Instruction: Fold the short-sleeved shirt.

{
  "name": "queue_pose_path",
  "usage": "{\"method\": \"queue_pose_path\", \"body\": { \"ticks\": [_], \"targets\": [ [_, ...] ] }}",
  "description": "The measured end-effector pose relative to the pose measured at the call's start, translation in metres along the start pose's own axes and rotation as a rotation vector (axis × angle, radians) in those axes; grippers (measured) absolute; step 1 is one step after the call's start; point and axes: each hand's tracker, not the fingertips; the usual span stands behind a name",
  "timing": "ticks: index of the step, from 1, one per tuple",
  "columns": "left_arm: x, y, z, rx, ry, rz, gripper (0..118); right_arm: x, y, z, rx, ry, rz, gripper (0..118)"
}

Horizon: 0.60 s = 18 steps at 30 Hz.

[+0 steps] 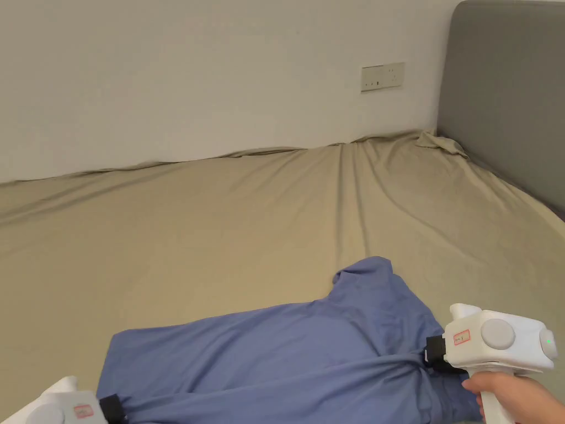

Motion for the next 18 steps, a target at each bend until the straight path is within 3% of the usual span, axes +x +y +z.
{"method": "queue_pose_path", "body": {
  "ticks": [1,2,3,5,7,9,12,13,14,15,16,18],
  "targets": [
    [0.001,0.004,0.008,-0.007,-0.029,0.007,51,-0.008,0.004,0.009,-0.006,0.000,0.065,53],
    [0.002,0.008,0.018,-0.015,-0.060,0.029,88,-0.015,0.009,0.021,-0.017,-0.004,0.116,87],
    [0.001,0.010,0.040,0.042,-0.100,0.043,115,-0.021,0.013,0.043,-0.009,-0.028,0.169,116],
    [0.001,0.008,0.094,0.248,-0.229,0.002,118,-0.030,0.008,0.102,0.208,0.012,0.222,118],
    [0.003,-0.004,0.137,0.346,-0.215,-0.082,118,-0.039,-0.007,0.152,0.352,0.032,0.236,118],
    [0.003,-0.025,0.176,0.373,-0.181,-0.168,118,-0.051,-0.046,0.204,0.398,0.083,0.243,118],
    [0.000,-0.071,0.194,0.315,-0.055,-0.290,118,-0.053,-0.100,0.222,0.447,0.138,0.181,118],
    [-0.004,-0.087,0.196,0.301,-0.037,-0.307,109,-0.054,-0.118,0.221,0.428,0.127,0.189,106],
    [-0.007,-0.104,0.197,0.264,-0.042,-0.316,81,-0.059,-0.138,0.221,0.398,0.112,0.184,75],
    [-0.010,-0.120,0.195,0.225,-0.058,-0.312,35,-0.063,-0.160,0.218,0.384,0.089,0.189,21],
    [-0.013,-0.133,0.192,0.193,-0.053,-0.297,0,-0.065,-0.173,0.212,0.363,0.063,0.202,2],
    [-0.020,-0.151,0.190,0.126,-0.062,-0.253,0,-0.070,-0.202,0.201,0.329,0.023,0.199,2]
  ]
}}
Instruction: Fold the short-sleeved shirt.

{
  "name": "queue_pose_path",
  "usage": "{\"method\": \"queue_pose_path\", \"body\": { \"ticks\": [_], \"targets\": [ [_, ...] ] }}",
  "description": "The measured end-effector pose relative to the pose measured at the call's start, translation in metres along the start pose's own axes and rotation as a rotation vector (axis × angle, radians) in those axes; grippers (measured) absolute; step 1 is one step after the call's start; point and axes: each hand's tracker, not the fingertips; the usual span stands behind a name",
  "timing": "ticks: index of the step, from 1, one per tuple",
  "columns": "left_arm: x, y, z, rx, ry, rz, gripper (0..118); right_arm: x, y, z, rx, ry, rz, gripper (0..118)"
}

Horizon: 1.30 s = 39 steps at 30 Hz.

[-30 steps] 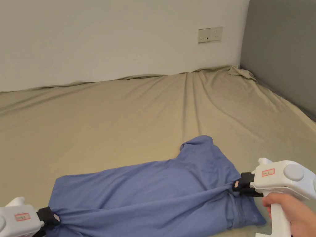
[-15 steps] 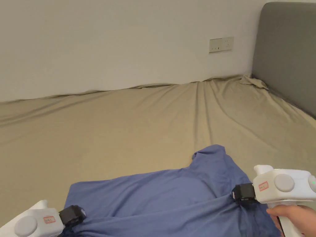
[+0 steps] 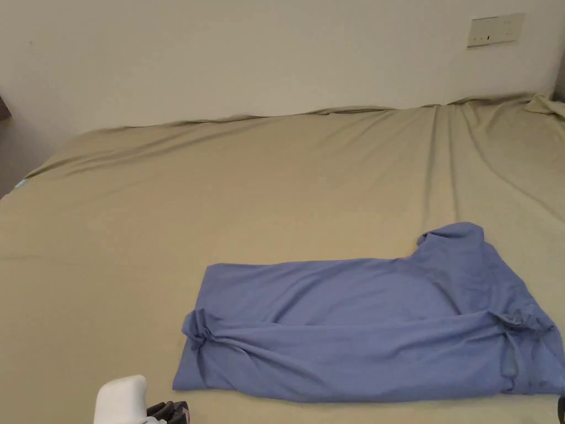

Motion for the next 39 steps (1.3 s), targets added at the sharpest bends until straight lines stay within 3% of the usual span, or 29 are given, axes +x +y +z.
{"method": "queue_pose_path", "body": {
  "ticks": [2,6,7,8,9,10,16,19,20,21,22,25,28,30,31,32,34,37,39],
  "targets": [
    [-0.002,-0.007,-0.004,-0.013,-0.048,0.002,0,0.004,-0.015,-0.004,-0.054,0.124,-0.064,2],
    [-0.012,0.018,-0.034,0.022,0.018,-0.032,0,-0.007,-0.011,-0.007,-0.049,0.116,0.059,2],
    [-0.013,0.027,-0.045,0.029,0.044,-0.043,0,-0.007,-0.008,-0.008,-0.048,0.119,0.059,2],
    [-0.013,0.036,-0.060,0.046,0.117,-0.094,17,-0.007,-0.005,-0.010,-0.046,0.119,0.058,2],
    [-0.012,0.046,-0.083,0.028,0.178,-0.145,74,-0.005,-0.002,-0.011,-0.041,0.121,0.049,2],
    [-0.015,0.050,-0.100,-0.070,0.179,-0.171,118,-0.005,0.004,-0.010,-0.034,0.128,0.030,2],
    [-0.019,0.072,-0.174,-0.148,0.218,-0.139,118,-0.004,0.006,-0.015,-0.036,0.121,-0.014,2],
    [-0.019,0.066,-0.186,-0.178,0.242,-0.201,113,0.008,0.007,-0.024,-0.052,0.096,-0.030,2],
    [-0.019,0.065,-0.182,-0.150,0.211,-0.213,104,0.012,0.007,-0.025,-0.055,0.088,-0.037,2],
    [-0.015,0.065,-0.174,-0.123,0.191,-0.217,70,0.015,0.007,-0.027,-0.059,0.082,-0.041,2],
    [-0.012,0.066,-0.166,-0.091,0.147,-0.220,0,0.019,0.010,-0.030,-0.066,0.068,-0.040,2],
    [0.005,0.062,-0.154,-0.124,0.197,-0.309,0,0.027,0.011,-0.042,-0.104,-0.001,-0.016,2],
    [0.004,0.067,-0.131,-0.026,0.119,-0.226,0,0.037,0.012,-0.061,-0.124,-0.002,-0.003,2],
    [-0.005,0.070,-0.111,0.000,0.029,-0.103,0,0.048,0.018,-0.074,-0.134,-0.020,0.045,3],
    [-0.009,0.074,-0.105,0.004,0.004,-0.068,0,0.055,0.022,-0.080,-0.111,-0.028,0.064,31],
    [-0.013,0.075,-0.100,0.016,0.015,-0.073,0,0.066,0.027,-0.087,-0.091,-0.024,0.072,87],
    [-0.013,0.075,-0.093,0.007,0.007,-0.091,0,0.088,0.039,-0.115,-0.156,-0.020,0.062,118],
    [0.006,0.066,-0.083,-0.009,0.006,-0.143,0,0.111,0.048,-0.140,-0.256,0.006,-0.007,115],
    [0.004,0.067,-0.084,-0.018,0.011,-0.144,0,0.117,0.056,-0.166,-0.295,-0.008,0.001,116]
  ]
}}
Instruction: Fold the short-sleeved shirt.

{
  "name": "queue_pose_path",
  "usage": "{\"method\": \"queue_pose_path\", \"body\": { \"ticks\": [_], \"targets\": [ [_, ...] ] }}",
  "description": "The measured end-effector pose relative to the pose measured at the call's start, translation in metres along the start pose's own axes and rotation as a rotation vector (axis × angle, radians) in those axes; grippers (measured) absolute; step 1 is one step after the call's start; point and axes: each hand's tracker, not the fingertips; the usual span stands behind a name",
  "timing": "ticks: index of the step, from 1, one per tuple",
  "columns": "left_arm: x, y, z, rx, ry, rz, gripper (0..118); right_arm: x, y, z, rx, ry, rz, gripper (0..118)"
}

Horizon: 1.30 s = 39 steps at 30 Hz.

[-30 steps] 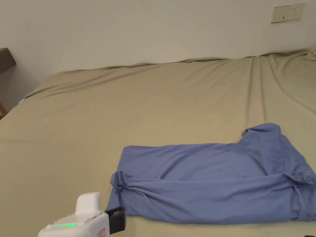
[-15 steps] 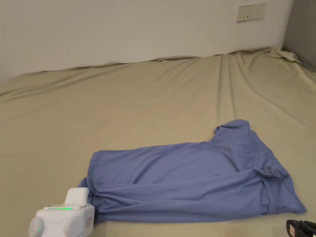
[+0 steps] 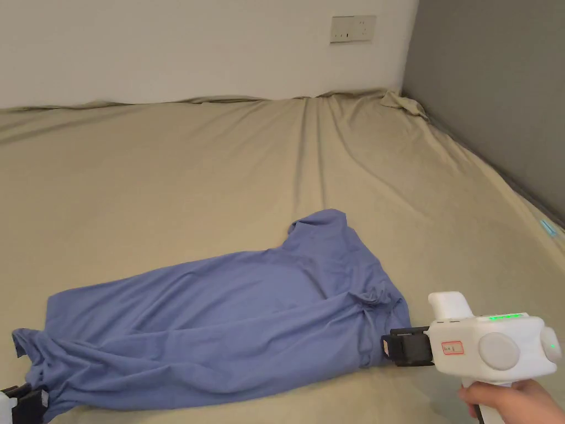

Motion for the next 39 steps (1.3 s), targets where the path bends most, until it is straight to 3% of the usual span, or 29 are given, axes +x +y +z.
{"method": "queue_pose_path", "body": {
  "ticks": [3,4,5,7,10,11,13,15,16,23,30,33,39],
  "targets": [
    [-0.002,-0.001,-0.003,-0.020,-0.002,0.037,0,0.000,0.004,-0.025,-0.015,-0.063,0.034,115],
    [-0.008,0.001,-0.006,-0.023,-0.003,0.046,0,0.000,0.005,-0.032,-0.050,-0.056,0.031,106],
    [-0.010,0.001,-0.006,-0.028,-0.006,0.056,0,-0.002,0.006,-0.034,-0.092,-0.043,0.015,87],
    [-0.011,0.000,-0.006,-0.033,-0.008,0.063,0,-0.007,0.008,-0.026,-0.062,-0.050,0.009,63],
    [-0.017,0.002,-0.005,-0.043,-0.020,0.057,0,-0.011,0.014,-0.015,-0.105,-0.023,0.032,10],
    [-0.017,0.003,-0.004,-0.053,-0.024,0.050,0,-0.011,0.016,-0.004,-0.105,-0.045,0.036,8],
    [-0.021,0.005,0.001,-0.055,-0.028,0.036,0,-0.008,0.018,0.016,-0.105,0.032,0.040,8],
    [-0.026,0.008,0.012,-0.052,-0.061,0.032,0,-0.008,0.014,0.040,-0.090,0.012,0.086,8],
    [-0.030,0.009,0.017,-0.059,-0.093,0.032,0,-0.005,0.012,0.051,-0.115,0.055,0.120,8],
    [-0.062,0.003,0.060,-0.101,-0.147,0.011,0,0.005,-0.026,0.110,-0.195,0.089,0.110,8],
    [-0.074,-0.057,0.063,-0.284,-0.132,-0.052,0,-0.027,-0.094,0.112,-0.361,0.024,0.246,8],
    [-0.077,-0.075,0.051,-0.326,-0.122,-0.050,0,-0.022,-0.108,0.090,-0.386,0.002,0.263,8],
    [-0.077,-0.094,0.023,-0.357,-0.068,-0.078,0,-0.004,-0.109,0.065,-0.418,0.018,0.173,8]
  ]
}}
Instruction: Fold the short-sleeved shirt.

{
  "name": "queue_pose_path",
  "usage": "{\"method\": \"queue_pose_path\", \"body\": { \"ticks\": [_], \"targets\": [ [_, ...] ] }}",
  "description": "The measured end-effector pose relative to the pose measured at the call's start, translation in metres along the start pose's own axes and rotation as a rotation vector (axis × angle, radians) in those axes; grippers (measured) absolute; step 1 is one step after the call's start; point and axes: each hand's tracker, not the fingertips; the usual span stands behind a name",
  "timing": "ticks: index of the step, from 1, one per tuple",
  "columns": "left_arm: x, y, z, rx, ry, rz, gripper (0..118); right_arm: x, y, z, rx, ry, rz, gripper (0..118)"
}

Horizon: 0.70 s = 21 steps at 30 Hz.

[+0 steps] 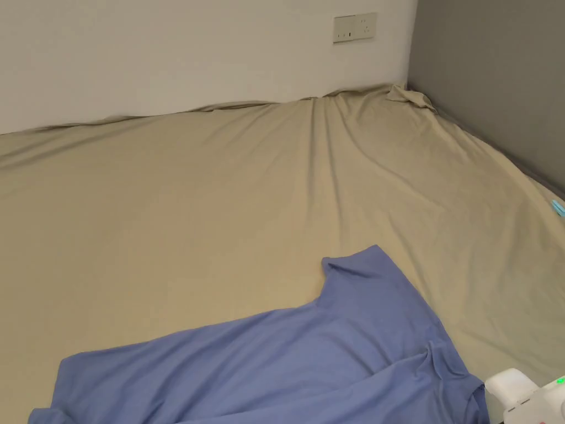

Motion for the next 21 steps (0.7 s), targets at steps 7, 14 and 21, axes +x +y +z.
{"method": "queue_pose_path", "body": {
  "ticks": [7,14,21],
  "targets": [
    [0.004,0.004,0.020,0.059,0.042,0.028,118,0.023,-0.005,0.024,0.076,0.281,-0.158,111],
    [0.033,0.013,0.110,0.435,-0.156,0.155,118,-0.005,-0.008,0.144,0.779,0.329,-0.319,118],
    [0.069,0.042,0.073,0.366,-0.066,0.151,0,-0.116,0.014,0.148,0.774,0.021,-0.037,5]
  ]
}}
